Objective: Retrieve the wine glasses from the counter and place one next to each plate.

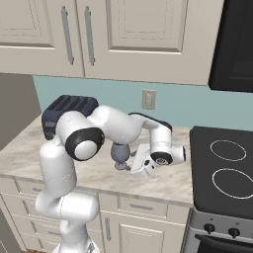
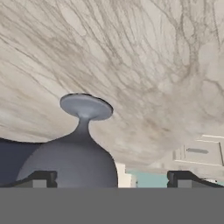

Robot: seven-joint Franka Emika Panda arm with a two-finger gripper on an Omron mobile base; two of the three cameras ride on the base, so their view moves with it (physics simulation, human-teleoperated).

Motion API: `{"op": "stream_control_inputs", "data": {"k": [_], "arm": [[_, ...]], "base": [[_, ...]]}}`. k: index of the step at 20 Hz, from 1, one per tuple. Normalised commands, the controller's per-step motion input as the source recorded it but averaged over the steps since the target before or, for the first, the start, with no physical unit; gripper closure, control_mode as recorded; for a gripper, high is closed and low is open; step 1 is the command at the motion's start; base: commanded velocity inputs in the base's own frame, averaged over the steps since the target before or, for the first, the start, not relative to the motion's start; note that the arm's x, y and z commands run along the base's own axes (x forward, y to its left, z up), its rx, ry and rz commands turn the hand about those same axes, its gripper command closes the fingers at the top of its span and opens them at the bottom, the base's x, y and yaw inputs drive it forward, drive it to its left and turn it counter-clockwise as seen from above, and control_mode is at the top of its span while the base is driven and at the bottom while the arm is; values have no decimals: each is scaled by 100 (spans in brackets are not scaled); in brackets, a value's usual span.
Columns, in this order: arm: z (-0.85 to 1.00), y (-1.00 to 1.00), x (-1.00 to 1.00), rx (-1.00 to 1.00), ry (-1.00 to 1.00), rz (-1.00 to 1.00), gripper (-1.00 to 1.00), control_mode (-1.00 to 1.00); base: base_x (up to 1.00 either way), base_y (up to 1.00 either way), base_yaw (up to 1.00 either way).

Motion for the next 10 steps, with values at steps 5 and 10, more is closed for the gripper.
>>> {"op": "stream_control_inputs", "data": {"k": [5,10], "arm": [[-21,1,20,1,11,0,-100,-100],[-16,2,21,0,10,0,-100,-100]], "base": [[0,0,0],[0,0,0]]}}
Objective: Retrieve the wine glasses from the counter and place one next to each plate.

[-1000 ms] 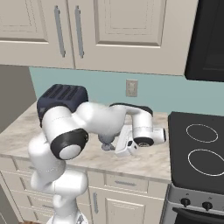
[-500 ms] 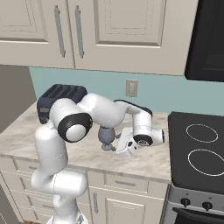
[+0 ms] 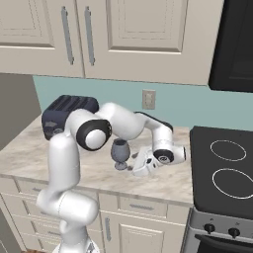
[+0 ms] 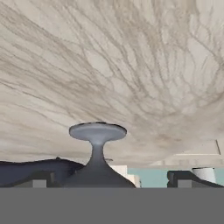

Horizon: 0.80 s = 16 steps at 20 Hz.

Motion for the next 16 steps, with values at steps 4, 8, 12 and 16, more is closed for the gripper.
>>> {"op": "stream_control_inputs", "data": {"k": [4,8,12,16], "arm": [[-13,7,15,1,7,-2,-100,-100],[-14,16,9,0,2,-2,-100,-100],[-16,28,12,0,0,-5,-100,-100],[-18,16,13,0,0,-10,-100,-100]], "base": [[0,0,0],[0,0,0],[0,0,0],[0,0,0]]}}
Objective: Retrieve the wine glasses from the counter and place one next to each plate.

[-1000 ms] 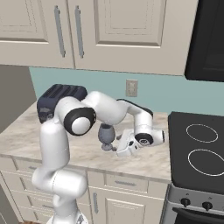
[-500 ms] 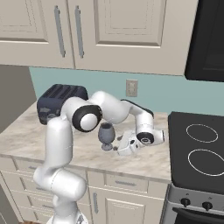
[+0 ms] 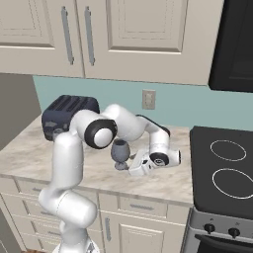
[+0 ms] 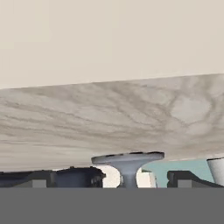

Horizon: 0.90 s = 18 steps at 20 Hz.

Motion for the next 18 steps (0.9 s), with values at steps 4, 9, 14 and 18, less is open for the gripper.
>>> {"op": "stream_control_inputs", "data": {"k": [4,9,14,18], "arm": [[-13,16,5,0,1,-12,-100,-100],[-12,28,1,0,3,-10,-100,-100],[0,35,1,0,4,-9,-100,-100],[0,13,0,0,0,-4,-100,-100]], "base": [[0,0,0],[0,0,0],[0,0,0],[0,0,0]]}}
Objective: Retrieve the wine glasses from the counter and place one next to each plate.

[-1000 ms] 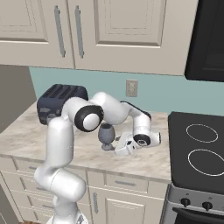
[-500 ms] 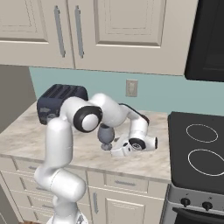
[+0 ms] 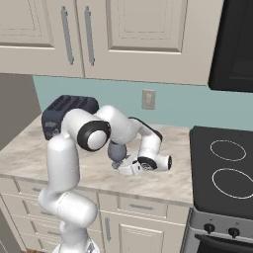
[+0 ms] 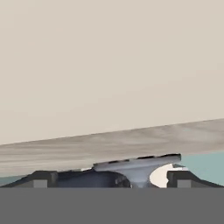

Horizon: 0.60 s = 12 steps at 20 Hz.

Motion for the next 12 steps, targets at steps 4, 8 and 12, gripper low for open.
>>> {"op": "stream_control_inputs", "data": {"k": [4,8,12], "arm": [[0,24,0,0,0,-1,-100,-100],[0,38,0,0,0,-2,-100,-100],[0,44,0,-2,1,-3,-100,-100]], "base": [[0,0,0],[0,0,0],[0,0,0]]}}
